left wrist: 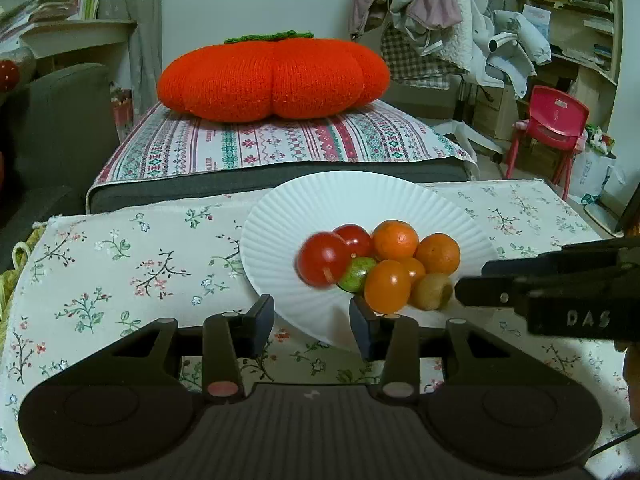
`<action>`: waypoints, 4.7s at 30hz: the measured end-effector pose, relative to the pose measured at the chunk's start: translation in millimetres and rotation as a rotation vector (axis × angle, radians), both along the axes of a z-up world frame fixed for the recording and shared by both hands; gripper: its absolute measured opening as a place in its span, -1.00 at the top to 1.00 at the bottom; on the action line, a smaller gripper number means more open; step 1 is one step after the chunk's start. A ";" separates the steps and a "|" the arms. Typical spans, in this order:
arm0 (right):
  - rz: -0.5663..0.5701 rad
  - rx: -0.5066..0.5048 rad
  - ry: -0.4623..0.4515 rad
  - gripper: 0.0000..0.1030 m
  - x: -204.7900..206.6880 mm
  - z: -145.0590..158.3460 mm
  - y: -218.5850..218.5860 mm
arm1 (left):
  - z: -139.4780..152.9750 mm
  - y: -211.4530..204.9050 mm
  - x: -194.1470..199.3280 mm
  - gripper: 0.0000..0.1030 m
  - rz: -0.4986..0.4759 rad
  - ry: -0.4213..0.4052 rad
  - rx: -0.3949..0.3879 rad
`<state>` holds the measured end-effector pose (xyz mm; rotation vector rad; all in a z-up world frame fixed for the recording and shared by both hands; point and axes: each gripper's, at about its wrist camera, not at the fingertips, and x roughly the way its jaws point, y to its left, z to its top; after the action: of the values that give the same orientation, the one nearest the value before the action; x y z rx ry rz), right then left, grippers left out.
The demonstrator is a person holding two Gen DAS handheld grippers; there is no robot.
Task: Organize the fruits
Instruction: 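Carry both fruits onto the white plate and open both tools, then move both tools back toward the green fruit and brown fruit, then grasp the green fruit with the right tool while the left grasps the brown fruit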
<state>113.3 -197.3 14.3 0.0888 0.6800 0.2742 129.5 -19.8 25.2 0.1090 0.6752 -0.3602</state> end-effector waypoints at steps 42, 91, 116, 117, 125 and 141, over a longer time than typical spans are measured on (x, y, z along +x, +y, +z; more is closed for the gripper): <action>-0.080 0.128 0.038 -0.99 -20.8 22.5 -19.9 | 18.1 8.1 -27.7 -0.41 0.100 0.000 0.025; 0.045 -0.032 0.125 -0.99 -37.0 2.4 21.6 | -20.6 5.9 -65.3 -0.03 0.029 0.163 0.111; 0.065 -0.050 0.133 -0.97 -34.2 -11.6 34.0 | -24.4 13.7 -57.3 0.94 0.033 0.222 0.058; 0.066 -0.048 0.127 -0.94 -33.0 -13.2 36.6 | -24.1 14.6 -56.9 0.94 0.035 0.223 0.058; 0.070 0.071 0.112 -0.50 -20.8 -25.1 49.0 | -22.8 18.9 -54.9 0.94 0.047 0.232 0.061; 0.139 -0.010 0.053 0.42 -24.7 -25.6 74.8 | -23.0 20.7 -53.0 0.94 0.048 0.239 0.036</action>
<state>88.6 -122.5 -11.2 0.0395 0.7411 0.4029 76.5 0.9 2.2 0.0840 0.9191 -0.3173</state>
